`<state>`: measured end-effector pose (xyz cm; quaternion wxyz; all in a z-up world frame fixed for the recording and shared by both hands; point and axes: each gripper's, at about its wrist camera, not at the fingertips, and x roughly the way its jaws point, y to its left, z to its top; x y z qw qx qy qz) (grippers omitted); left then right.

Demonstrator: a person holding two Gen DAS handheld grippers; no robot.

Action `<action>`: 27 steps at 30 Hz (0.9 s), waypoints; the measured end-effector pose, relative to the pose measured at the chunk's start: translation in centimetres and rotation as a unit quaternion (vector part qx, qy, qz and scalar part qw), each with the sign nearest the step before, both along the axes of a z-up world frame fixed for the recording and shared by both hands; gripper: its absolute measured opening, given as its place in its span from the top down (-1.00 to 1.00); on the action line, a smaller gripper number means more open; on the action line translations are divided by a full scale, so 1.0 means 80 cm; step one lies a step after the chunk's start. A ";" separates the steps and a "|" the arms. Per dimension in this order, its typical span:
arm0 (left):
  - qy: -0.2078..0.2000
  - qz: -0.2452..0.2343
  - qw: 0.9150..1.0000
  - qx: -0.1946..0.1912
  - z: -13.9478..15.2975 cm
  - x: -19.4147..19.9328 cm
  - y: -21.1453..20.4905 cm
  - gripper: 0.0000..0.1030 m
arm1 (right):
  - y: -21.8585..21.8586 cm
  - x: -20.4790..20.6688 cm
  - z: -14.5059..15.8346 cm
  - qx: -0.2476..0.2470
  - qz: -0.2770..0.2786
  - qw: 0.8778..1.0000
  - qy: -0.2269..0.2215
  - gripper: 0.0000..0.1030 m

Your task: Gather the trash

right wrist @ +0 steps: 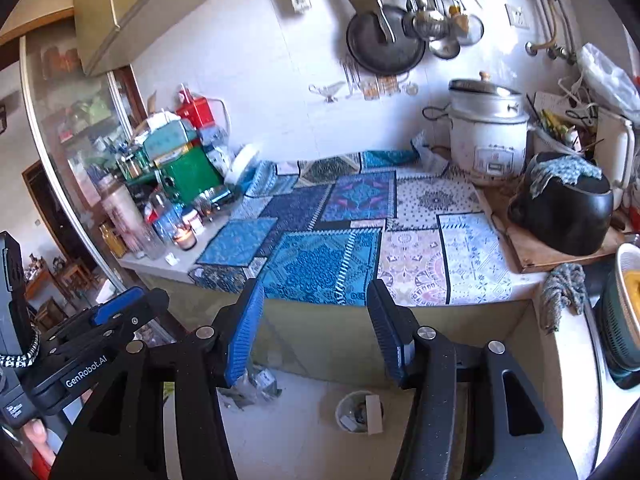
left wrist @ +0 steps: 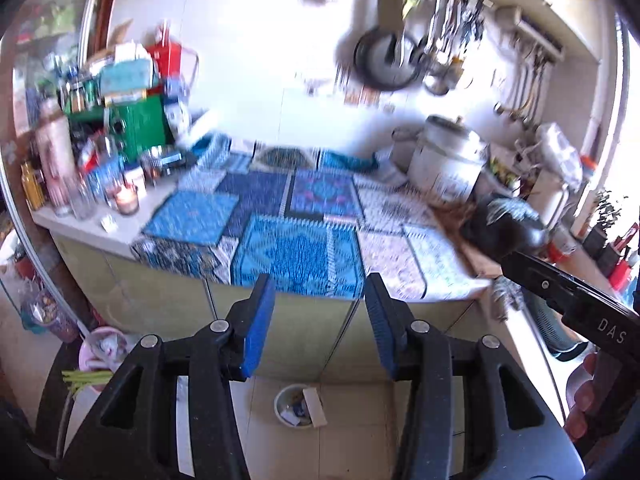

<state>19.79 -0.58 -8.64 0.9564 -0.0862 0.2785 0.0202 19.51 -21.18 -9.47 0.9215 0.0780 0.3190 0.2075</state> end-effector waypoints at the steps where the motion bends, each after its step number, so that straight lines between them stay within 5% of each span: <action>1: -0.013 -0.004 1.000 0.004 0.019 -0.016 0.001 0.05 | 0.007 -0.012 0.013 0.000 -0.004 1.000 -0.010 0.03; 5: -0.059 -0.022 0.998 0.021 0.061 -0.092 0.008 -0.35 | 0.020 -0.076 0.046 -0.018 -0.035 0.998 -0.052 0.03; 9: -0.064 -0.023 0.997 0.020 0.079 -0.145 0.019 -0.82 | 0.035 -0.124 0.062 -0.017 -0.051 0.997 -0.056 -0.02; 12: -0.067 -0.027 0.997 0.014 0.088 -0.181 0.029 -0.98 | 0.045 -0.149 0.067 -0.028 -0.076 0.994 -0.072 -0.47; 17: -0.068 -0.030 0.997 0.020 0.096 -0.215 0.042 -0.99 | 0.055 -0.177 0.073 -0.047 -0.110 0.989 -0.085 -1.00; 27: -0.068 -0.031 0.997 0.028 0.099 -0.233 0.041 -0.99 | 0.057 -0.195 0.080 -0.051 -0.117 0.988 -0.088 -1.00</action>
